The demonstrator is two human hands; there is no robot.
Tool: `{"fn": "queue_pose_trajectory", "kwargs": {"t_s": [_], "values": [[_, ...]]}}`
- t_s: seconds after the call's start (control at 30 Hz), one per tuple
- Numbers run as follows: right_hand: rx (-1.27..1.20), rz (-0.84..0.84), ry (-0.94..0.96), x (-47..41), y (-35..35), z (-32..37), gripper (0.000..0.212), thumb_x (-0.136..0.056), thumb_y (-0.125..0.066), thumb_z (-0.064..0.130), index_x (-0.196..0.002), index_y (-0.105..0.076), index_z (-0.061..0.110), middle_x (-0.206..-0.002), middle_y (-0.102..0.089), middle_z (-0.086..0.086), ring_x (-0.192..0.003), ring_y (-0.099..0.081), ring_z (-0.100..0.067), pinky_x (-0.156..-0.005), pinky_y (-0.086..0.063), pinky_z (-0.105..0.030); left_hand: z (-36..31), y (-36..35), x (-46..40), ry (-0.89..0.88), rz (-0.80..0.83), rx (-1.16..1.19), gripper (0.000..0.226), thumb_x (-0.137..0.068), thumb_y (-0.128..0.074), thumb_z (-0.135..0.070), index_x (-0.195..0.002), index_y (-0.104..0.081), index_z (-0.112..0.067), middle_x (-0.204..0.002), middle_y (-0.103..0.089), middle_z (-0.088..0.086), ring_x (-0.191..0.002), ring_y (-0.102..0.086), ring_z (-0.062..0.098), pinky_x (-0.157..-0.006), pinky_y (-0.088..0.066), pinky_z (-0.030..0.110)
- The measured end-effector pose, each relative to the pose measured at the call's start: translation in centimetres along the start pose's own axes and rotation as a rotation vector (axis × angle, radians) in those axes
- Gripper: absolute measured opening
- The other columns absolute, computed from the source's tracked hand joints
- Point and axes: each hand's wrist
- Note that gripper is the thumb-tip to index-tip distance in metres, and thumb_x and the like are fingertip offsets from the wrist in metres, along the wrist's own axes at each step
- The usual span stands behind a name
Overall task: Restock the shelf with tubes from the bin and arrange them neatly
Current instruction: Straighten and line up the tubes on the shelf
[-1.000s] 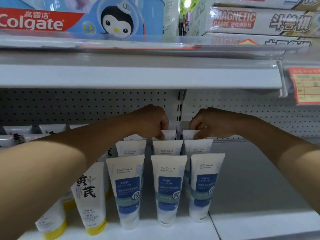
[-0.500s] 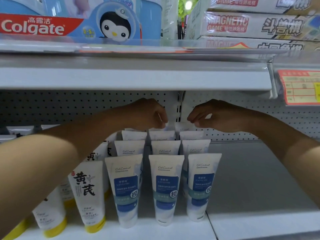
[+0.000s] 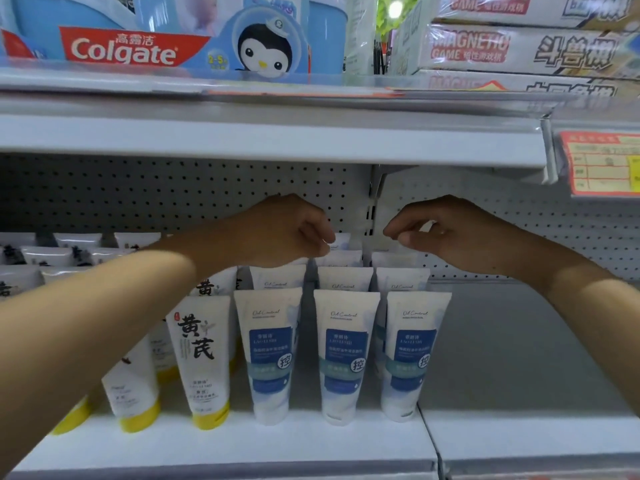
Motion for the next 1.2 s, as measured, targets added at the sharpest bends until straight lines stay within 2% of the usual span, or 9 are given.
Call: {"fn": "queue_pose_trajectory", "kwargs": {"t_s": [0.1,0.23,0.33,0.5,0.63,0.73,0.9,1.03,1.2], "values": [[-0.003,-0.021,-0.024,1.4,0.5,1.4,0.015,-0.093,-0.053,0.024,-0.099,-0.065,0.030,-0.099,-0.064,0.015,-0.094,-0.057,0.004,-0.071,-0.038,-0.003,-0.4,-0.2,0.9,-0.037,0.006,-0.001,0.019,-0.087,-0.061,-0.021,-0.105,-0.066,-0.020,-0.091,-0.063,-0.014,-0.094,-0.061,0.006,-0.088,-0.045,0.017],[-0.019,-0.017,-0.113,3.5,0.4,2.8,0.012,-0.091,-0.056,0.028,-0.097,-0.065,0.030,-0.090,-0.060,0.020,-0.069,-0.051,0.024,-0.062,-0.037,0.004,-1.3,-0.4,2.2,-0.090,0.021,0.037,0.015,-0.085,-0.062,-0.034,-0.094,-0.066,-0.023,-0.087,-0.063,-0.018,-0.086,-0.059,0.001,-0.079,-0.045,0.016],[-0.051,-0.049,-0.197,5.0,0.1,3.7,0.015,-0.088,-0.061,0.029,-0.102,-0.064,0.031,-0.098,-0.063,0.016,-0.078,-0.055,0.013,-0.068,-0.041,-0.002,-2.3,-1.1,3.2,-0.081,0.069,-0.056,0.020,-0.082,-0.064,-0.039,-0.098,-0.063,-0.026,-0.092,-0.061,-0.015,-0.087,-0.058,0.004,-0.074,-0.044,0.016],[-0.098,-0.035,-0.303,7.5,-0.9,4.7,0.040,-0.081,-0.070,0.023,-0.117,-0.055,0.030,-0.114,-0.061,0.011,-0.108,-0.055,-0.003,-0.093,-0.045,-0.021,-3.2,-1.9,4.1,-0.083,0.150,-0.224,0.026,-0.078,-0.069,-0.041,-0.099,-0.060,-0.029,-0.102,-0.062,-0.008,-0.090,-0.058,0.012,-0.082,-0.051,0.031],[-0.084,-0.020,-0.348,8.2,-1.8,4.7,0.052,-0.077,-0.074,0.020,-0.123,-0.050,0.028,-0.118,-0.059,0.008,-0.111,-0.054,-0.009,-0.096,-0.044,-0.024,-3.5,-2.4,4.7,-0.101,0.156,-0.284,0.023,-0.076,-0.072,-0.039,-0.092,-0.057,-0.029,-0.101,-0.062,-0.004,-0.089,-0.057,0.016,-0.078,-0.051,0.031],[-0.069,0.007,-0.358,8.1,-2.2,4.5,0.042,-0.076,-0.074,0.019,-0.113,-0.056,0.031,-0.112,-0.061,0.009,-0.104,-0.056,-0.009,-0.087,-0.046,-0.023,-3.7,-2.8,4.7,-0.067,0.165,-0.299,0.025,-0.079,-0.071,-0.034,-0.100,-0.061,-0.026,-0.105,-0.063,-0.002,-0.091,-0.058,0.017,-0.078,-0.050,0.031],[-0.042,0.039,-0.352,7.4,-2.6,4.2,0.025,-0.077,-0.073,0.020,-0.096,-0.061,0.032,-0.095,-0.063,0.009,-0.086,-0.060,-0.011,-0.072,-0.049,-0.023,-4.0,-3.2,4.7,-0.021,0.160,-0.279,0.014,-0.083,-0.067,-0.031,-0.092,-0.057,-0.027,-0.104,-0.062,-0.001,-0.091,-0.057,0.018,-0.075,-0.047,0.029],[0.032,0.074,-0.296,6.8,-2.4,3.7,0.015,-0.083,-0.068,0.020,-0.094,-0.062,0.029,-0.095,-0.061,0.005,-0.086,-0.057,-0.015,-0.073,-0.044,-0.026,-4.2,-3.3,4.7,0.023,0.143,-0.278,0.020,-0.084,-0.066,-0.031,-0.101,-0.060,-0.024,-0.101,-0.059,-0.002,-0.090,-0.055,0.017,-0.070,-0.041,0.027],[0.046,0.095,-0.244,7.0,-2.2,3.5,0.017,-0.083,-0.069,0.019,-0.096,-0.063,0.027,-0.096,-0.061,0.004,-0.083,-0.056,-0.013,-0.072,-0.043,-0.023,-4.5,-3.4,4.8,0.056,0.137,-0.279,0.015,-0.083,-0.066,-0.032,-0.095,-0.059,-0.027,-0.096,-0.056,-0.005,-0.090,-0.054,0.016,-0.070,-0.040,0.027]]}}
Point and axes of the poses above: each hand's wrist, its own x-axis away from the middle knuckle, its own y-axis out of the back of the hand, z = x × y
